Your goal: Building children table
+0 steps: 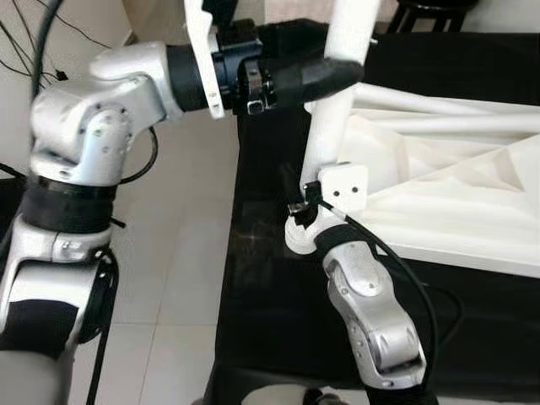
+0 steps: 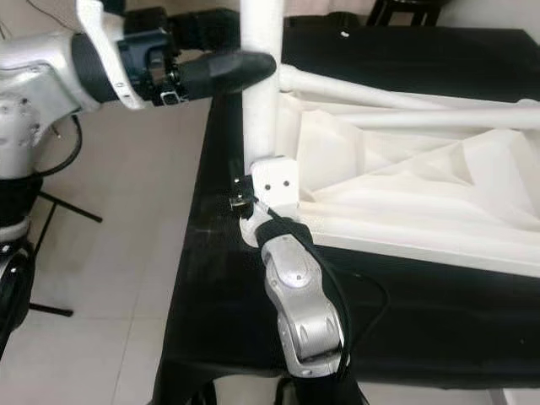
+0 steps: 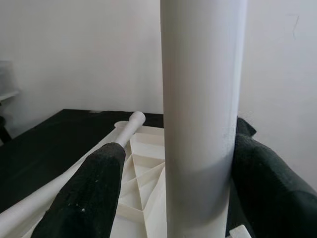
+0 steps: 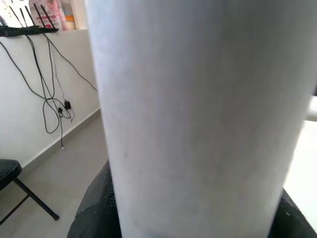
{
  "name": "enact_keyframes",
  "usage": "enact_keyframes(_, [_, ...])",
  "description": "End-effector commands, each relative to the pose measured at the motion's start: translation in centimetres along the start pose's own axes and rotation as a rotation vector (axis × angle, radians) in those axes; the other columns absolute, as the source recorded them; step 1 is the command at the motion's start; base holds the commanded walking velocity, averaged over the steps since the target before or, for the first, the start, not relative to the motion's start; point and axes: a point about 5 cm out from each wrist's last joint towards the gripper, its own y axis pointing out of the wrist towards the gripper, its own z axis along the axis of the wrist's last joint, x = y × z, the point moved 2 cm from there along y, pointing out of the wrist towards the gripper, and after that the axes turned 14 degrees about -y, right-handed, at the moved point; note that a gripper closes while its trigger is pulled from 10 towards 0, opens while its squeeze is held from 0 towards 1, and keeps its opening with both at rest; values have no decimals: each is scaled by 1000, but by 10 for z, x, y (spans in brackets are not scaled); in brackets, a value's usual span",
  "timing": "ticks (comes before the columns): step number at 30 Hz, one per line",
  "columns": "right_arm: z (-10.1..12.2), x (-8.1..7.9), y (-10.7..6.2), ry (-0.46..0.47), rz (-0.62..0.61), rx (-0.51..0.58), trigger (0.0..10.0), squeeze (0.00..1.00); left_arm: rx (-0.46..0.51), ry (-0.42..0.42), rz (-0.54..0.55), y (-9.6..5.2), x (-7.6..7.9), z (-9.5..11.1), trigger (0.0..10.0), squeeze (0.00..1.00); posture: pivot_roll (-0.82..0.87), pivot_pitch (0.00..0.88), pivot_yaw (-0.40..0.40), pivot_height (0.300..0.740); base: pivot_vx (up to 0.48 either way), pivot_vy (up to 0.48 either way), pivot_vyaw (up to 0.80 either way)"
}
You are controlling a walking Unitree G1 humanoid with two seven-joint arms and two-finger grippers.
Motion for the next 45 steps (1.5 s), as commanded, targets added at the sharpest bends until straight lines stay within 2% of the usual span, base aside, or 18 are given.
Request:
enact_keyframes(1, [-16, -11, -2, 31, 43, -71, 10000, 0, -7, -1, -14, 4, -3, 0, 10000, 0, 78, 228, 38, 740, 0, 0, 0])
enact_keyframes(7, [-14, -11, -1, 30, 45, -60, 10000, 0, -59, -69, -124, 21, -5, -7, 10000, 0, 71, 230, 42, 740, 0, 0, 0])
enact_keyframes(8, [-14, -11, -1, 28, 46, -58, 10000, 0, -74, -91, -176, 26, -2, -8, 0, 0, 71, 228, 44, 740, 0, 0, 0])
enact_keyframes(20, [-13, -10, 1, 16, 64, -46, 10000, 0, -117, -108, -255, 32, 9, -17, 0, 0, 64, 226, 43, 740, 0, 0, 0])
enact_keyframes(22, [-12, -8, 5, 9, 103, -39, 10000, 0, -136, -105, -272, 32, 9, -20, 0, 0, 58, 220, 41, 740, 0, 0, 0])
enact_keyframes(23, [-8, -7, 9, 9, 170, -7, 10000, 835, -146, -101, -281, 32, 10, -22, 0, 0, 57, 218, 41, 740, 0, 0, 0])
enact_keyframes(27, [-2, -5, 12, 3, 220, 30, 10000, 835, -148, -100, -286, 32, 11, -22, 0, 0, 57, 218, 41, 740, 0, 0, 0])
enact_keyframes(28, [7, -4, 19, 17, 353, 84, 10000, 1000, -152, -97, -288, 32, 11, -23, 0, 0, 56, 213, 38, 740, 0, 0, 0])
enact_keyframes(29, [13, -2, 22, 28, 445, 120, 10000, 1000, -154, -95, -290, 32, 11, -23, 0, 0, 56, 213, 38, 740, 0, 0, 0])
enact_keyframes(30, [26, 7, 27, 31, 621, 194, 10000, 1000, -158, -92, -291, 32, 11, -24, 0, 0, 49, 208, 37, 740, 0, 0, 0])
enact_keyframes(32, [28, 10, 28, 28, 659, 210, 10000, 1000, -160, -91, -294, 32, 11, -24, 0, 0, 49, 208, 37, 740, 0, 0, 0])
enact_keyframes(33, [26, 14, 29, 0, 792, 205, 10000, 851, -160, -90, -295, 32, 11, -24, 0, 0, 48, 204, 34, 740, 0, 0, 0])
enact_keyframes(34, [26, 14, 29, 0, 792, 205, 10000, 851, -160, -90, -295, 32, 11, -24, 0, 0, 48, 204, 34, 740, 0, 0, 0])
enact_keyframes(35, [25, 19, 29, -23, 914, 213, 10000, 337, -160, -88, -297, 33, 11, -25, 0, 0, 46, 206, 36, 740, 0, 0, 0])
enact_keyframes(36, [22, 26, 33, -6, 1015, 196, 10000, 0, -160, -86, -300, 33, 12, -25, 0, 0, 47, 206, 34, 740, 0, 0, 0])
enact_keyframes(38, [20, 30, 35, 12, 1071, 186, 10000, 0, -160, -85, -302, 34, 12, -25, 0, 0, 47, 206, 34, 740, 0, 0, 0])
enact_keyframes(40, [14, 31, 44, 90, 1153, 172, 10000, 0, -156, -86, -310, 35, 14, -25, 0, 0, 56, 215, 31, 740, 0, 0, 0])
enact_keyframes(45, [9, 27, 52, 128, 1171, 142, 10000, 0, -158, -86, -312, 35, 15, -25, 0, 0, 58, 216, 33, 740, 0, 0, 0])
